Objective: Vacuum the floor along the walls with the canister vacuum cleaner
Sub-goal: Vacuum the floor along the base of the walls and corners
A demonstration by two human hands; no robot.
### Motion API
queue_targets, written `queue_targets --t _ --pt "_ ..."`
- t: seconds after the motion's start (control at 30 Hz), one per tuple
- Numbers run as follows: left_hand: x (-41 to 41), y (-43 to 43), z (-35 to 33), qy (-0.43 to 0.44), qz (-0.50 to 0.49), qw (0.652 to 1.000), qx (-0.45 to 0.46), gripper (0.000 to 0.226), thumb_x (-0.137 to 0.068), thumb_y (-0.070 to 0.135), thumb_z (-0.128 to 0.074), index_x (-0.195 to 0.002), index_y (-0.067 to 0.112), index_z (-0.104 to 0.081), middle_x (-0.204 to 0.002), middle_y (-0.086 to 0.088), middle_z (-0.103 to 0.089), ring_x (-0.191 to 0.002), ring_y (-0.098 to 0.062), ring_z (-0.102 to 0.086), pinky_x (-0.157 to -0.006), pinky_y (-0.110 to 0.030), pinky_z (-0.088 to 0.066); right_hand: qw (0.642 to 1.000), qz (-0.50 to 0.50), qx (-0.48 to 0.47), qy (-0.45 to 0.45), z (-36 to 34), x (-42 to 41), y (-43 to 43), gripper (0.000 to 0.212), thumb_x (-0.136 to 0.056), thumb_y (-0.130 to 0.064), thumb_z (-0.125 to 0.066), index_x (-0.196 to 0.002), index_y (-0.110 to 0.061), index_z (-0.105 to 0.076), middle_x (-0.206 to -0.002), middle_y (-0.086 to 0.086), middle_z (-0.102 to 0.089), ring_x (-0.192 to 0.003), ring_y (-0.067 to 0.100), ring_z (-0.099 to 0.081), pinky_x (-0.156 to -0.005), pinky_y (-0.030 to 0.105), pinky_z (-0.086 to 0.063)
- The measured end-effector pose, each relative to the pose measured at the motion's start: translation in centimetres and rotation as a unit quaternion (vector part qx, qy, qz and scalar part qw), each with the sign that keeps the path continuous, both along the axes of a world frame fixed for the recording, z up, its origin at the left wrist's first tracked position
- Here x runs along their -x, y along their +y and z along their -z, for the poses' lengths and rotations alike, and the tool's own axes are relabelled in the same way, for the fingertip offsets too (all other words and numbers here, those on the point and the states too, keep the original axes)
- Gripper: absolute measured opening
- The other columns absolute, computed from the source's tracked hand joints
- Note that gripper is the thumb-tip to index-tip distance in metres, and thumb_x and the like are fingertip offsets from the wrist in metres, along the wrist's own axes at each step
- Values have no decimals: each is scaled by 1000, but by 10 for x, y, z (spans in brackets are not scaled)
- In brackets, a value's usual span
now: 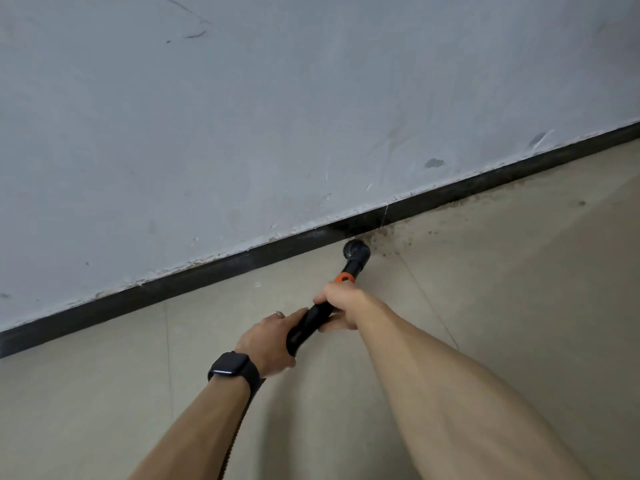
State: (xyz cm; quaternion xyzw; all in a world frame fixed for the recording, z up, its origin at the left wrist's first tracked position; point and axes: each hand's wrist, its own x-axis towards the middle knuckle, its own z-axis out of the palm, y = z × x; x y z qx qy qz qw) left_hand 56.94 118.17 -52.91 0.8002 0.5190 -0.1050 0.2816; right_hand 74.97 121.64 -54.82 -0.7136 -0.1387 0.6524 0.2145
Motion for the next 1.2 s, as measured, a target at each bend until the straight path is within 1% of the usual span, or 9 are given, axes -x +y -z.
queue_targets --t 0.17,0.3,0.43,0.53,0.7,0.83,0.93,1.03,1.2 --pt "-9 1 -2 25 -1 1000 -13 80 -78 22 -62 -141 56 -25 -99 7 -50 -86 -20 -57 -72 -36 -53 997 34 -8 62 9 -11 3 28 -93 -3 -69 -116 0 -53 -112 21 -62 -91 42 -70 -64 52 -63" --pt "-14 0 -1 36 -5 999 -22 80 -81 22 -59 -143 56 -22 -105 8 -51 -89 -19 -58 -72 -35 -53 996 44 -19 80 15 -16 3 36 -92 -3 -70 -122 -2 -50 -110 21 -65 -91 39 -72 -59 51 -63" --pt "-15 -2 -9 59 -14 997 -44 76 -82 20 -54 -142 53 -22 -105 7 -50 -91 -21 -58 -72 -38 -54 990 57 -53 119 20 -12 1 39 -92 -4 -71 -124 -1 -48 -109 21 -68 -91 36 -73 -68 53 -64" --pt "-13 -2 -17 85 -22 995 -49 76 -84 20 -56 -144 51 -21 -106 7 -50 -89 -20 -58 -70 -35 -53 984 78 -83 138 18 -6 -1 49 -90 -6 -74 -131 -2 -46 -108 20 -69 -89 33 -75 -64 48 -64" --pt "-26 3 -32 131 -9 990 -56 65 -84 19 -61 -139 40 -33 -105 6 -52 -83 -18 -55 -64 -32 -47 973 131 -101 161 11 -5 -8 58 -87 -7 -76 -135 -4 -44 -116 22 -66 -96 34 -73 -60 46 -64" --pt "-43 -4 -36 165 40 985 -44 54 -77 25 -66 -124 31 -41 -103 6 -50 -84 -18 -54 -63 -31 -45 972 160 -103 137 5 -13 -28 62 -87 -9 -76 -137 -7 -40 -123 20 -61 -101 34 -70 -59 43 -63" --pt "-49 -7 -34 166 72 983 -29 51 -72 36 -69 -116 33 -44 -102 9 -48 -86 -16 -54 -70 -33 -51 969 177 -131 108 3 -26 -50 62 -89 -9 -75 -135 -13 -34 -119 16 -58 -102 33 -68 -66 47 -65" --pt "-67 -8 -30 143 107 984 -17 49 -71 39 -71 -113 33 -46 -102 11 -47 -84 -14 -53 -66 -29 -46 965 207 -152 49 4 -43 -70 60 -92 -14 -75 -135 -14 -33 -111 10 -57 -94 26 -68 -74 52 -65" --pt "-105 -15 -20 145 168 975 33 49 -69 33 -77 -109 26 -51 -105 5 -53 -88 -21 -60 -70 -33 -51 956 266 -123 -3 12 -69 -105 55 -93 -20 -75 -132 -9 -37 -113 14 -58 -98 27 -67 -69 45 -66"
